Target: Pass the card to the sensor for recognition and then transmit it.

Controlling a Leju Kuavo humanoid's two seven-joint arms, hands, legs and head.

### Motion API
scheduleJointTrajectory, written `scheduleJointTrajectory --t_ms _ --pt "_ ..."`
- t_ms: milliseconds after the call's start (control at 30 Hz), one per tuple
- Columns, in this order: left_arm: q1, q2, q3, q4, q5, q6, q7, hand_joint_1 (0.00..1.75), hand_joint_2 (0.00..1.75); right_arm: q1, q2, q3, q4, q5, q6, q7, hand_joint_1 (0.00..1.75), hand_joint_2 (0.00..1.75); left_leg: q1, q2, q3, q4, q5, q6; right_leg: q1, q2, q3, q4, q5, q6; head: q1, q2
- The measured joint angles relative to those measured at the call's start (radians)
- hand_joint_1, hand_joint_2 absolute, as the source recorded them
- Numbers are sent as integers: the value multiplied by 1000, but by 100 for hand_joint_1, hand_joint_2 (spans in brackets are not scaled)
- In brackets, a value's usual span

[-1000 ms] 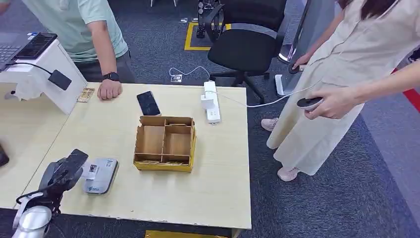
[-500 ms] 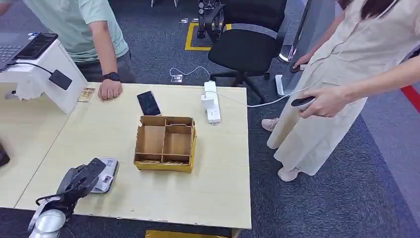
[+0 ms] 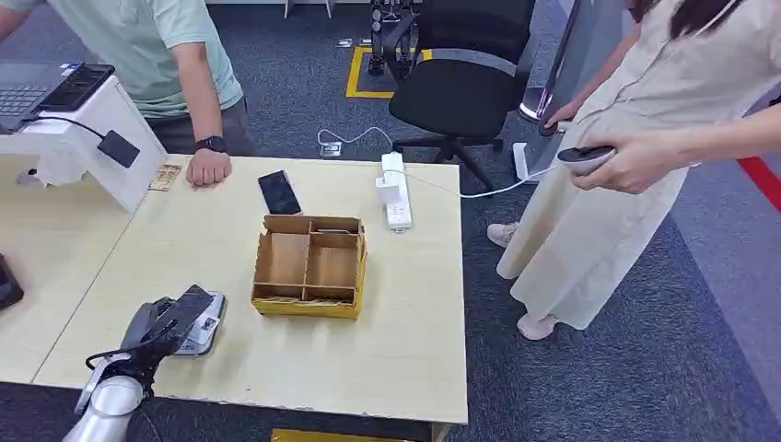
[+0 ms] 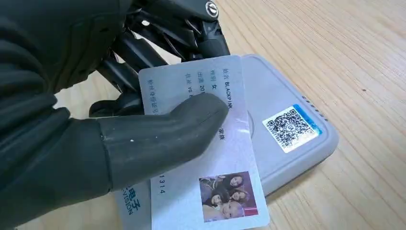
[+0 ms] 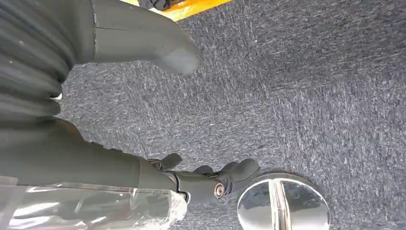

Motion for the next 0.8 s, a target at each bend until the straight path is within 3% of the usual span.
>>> scheduleJointTrajectory --t_ms 200,367,600,733,800 --pt "-1 -6 0 0 2 10 -3 175 175 0 0 0 -2 -19 0 -6 0 175 0 0 1 0 0 0 0 0 1 0 0 0 0 0" --pt "6 -5 0 -31 71 8 -34 175 175 2 0 0 -8 -46 -2 -6 0 175 0 0 1 0 0 0 0 0 0 0 0 0 0 0" --pt "51 34 30 -190 201 5 -80 175 175 16 0 -5 -22 -77 -1 -9 0 175 0 1 -3 0 0 0 0 1 -3 0 0 0 0 0" --pt "56 53 60 -256 219 12 -96 175 175 21 0 -7 -26 -81 -1 -9 0 175 0 1 -4 0 0 0 0 1 -5 0 0 0 0 0" --pt "53 55 68 -277 199 45 -124 175 175 21 0 -7 -30 -81 -1 -9 0 175 0 1 -5 0 0 0 0 1 -6 0 0 0 0 0"
